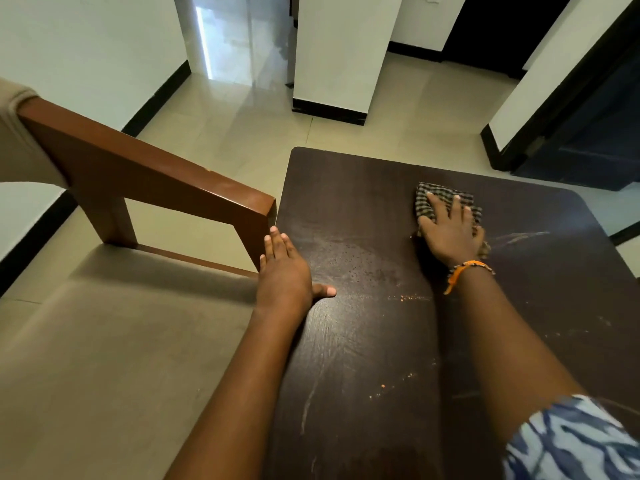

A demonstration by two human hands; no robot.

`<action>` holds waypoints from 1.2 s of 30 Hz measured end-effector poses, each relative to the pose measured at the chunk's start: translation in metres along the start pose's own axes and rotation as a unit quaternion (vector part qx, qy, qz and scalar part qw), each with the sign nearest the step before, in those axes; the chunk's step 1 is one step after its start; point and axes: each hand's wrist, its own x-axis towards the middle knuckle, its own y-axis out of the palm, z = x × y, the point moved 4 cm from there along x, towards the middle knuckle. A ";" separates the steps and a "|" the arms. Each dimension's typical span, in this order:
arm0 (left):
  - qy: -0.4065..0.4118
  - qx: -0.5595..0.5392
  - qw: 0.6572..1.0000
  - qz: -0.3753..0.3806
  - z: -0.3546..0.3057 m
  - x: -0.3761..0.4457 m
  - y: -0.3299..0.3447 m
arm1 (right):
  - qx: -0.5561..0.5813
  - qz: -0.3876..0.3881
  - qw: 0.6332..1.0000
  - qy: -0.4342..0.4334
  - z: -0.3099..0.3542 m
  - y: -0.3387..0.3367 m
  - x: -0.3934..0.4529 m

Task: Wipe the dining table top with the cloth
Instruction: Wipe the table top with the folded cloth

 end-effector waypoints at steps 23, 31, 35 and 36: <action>0.127 0.010 0.992 0.024 -0.096 -0.004 0.016 | -0.045 0.051 0.991 -0.111 -0.044 -0.011 0.015; 0.112 0.102 0.988 -0.003 -0.118 0.000 0.026 | 0.002 0.016 0.998 0.054 -0.111 -0.038 0.024; 0.110 0.110 0.988 -0.008 -0.118 0.002 0.029 | 0.006 -0.006 1.000 0.004 -0.042 -0.010 0.019; 0.110 0.113 0.987 -0.009 -0.118 0.003 0.030 | 0.007 0.006 1.000 -0.029 -0.019 -0.002 0.016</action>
